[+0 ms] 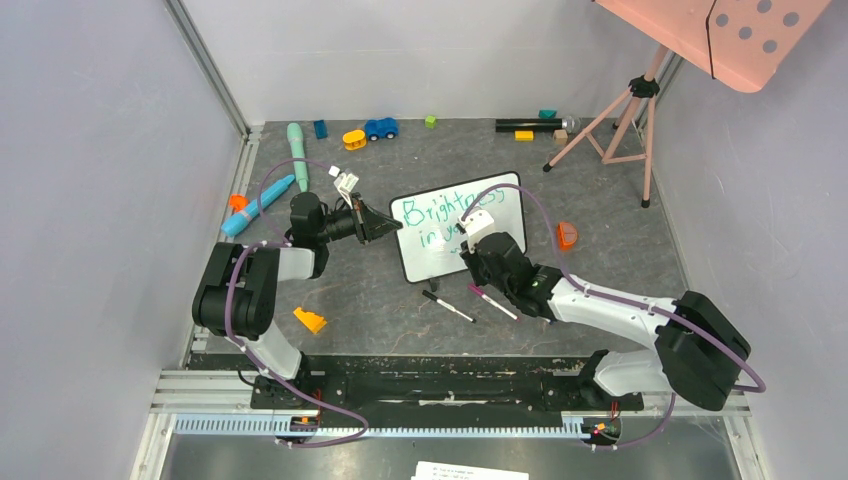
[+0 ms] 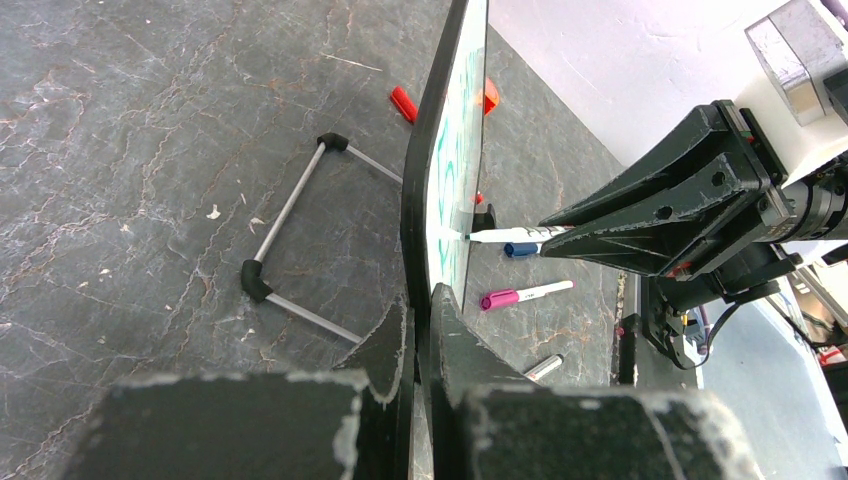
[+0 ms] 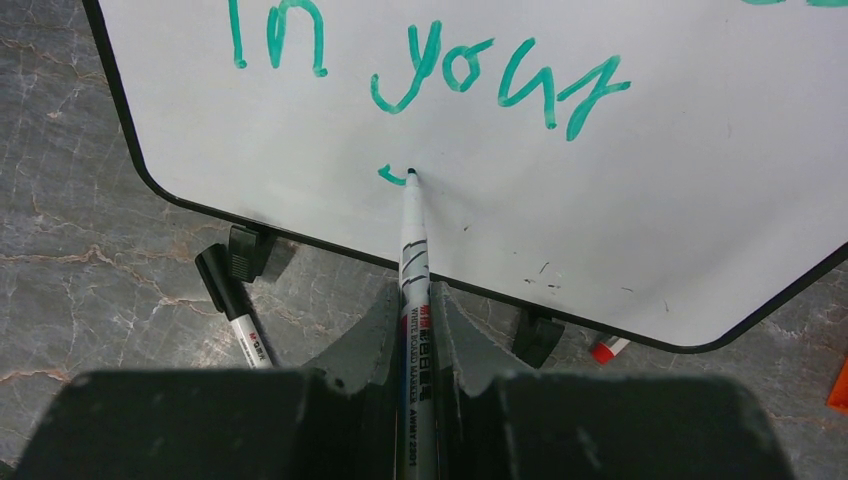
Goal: Write a sentence on the whiteboard
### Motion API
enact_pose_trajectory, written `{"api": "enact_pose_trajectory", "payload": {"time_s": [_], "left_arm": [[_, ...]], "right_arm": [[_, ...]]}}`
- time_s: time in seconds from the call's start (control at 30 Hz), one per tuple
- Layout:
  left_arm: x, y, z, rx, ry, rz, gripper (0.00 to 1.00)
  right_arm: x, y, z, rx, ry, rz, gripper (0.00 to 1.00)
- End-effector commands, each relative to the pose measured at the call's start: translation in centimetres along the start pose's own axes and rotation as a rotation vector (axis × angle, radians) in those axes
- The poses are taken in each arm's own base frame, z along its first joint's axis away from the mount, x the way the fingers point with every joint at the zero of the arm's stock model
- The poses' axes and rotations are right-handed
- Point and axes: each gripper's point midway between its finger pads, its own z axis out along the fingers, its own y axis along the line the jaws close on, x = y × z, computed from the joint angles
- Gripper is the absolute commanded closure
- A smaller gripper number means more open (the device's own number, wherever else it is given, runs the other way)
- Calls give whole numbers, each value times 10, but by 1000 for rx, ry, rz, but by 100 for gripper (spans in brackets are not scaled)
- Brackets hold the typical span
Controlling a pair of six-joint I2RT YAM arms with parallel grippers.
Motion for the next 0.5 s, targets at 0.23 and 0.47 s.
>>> {"api": "enact_pose_trajectory", "payload": {"time_s": [0.23, 0.47], "left_arm": [[1, 3, 3, 7, 6, 119, 98], [0, 3, 3, 8, 7, 121, 98]], "right_arm": [[-24, 6, 4, -29, -63, 1, 100], [-15, 8, 4, -45, -42, -6, 100]]}}
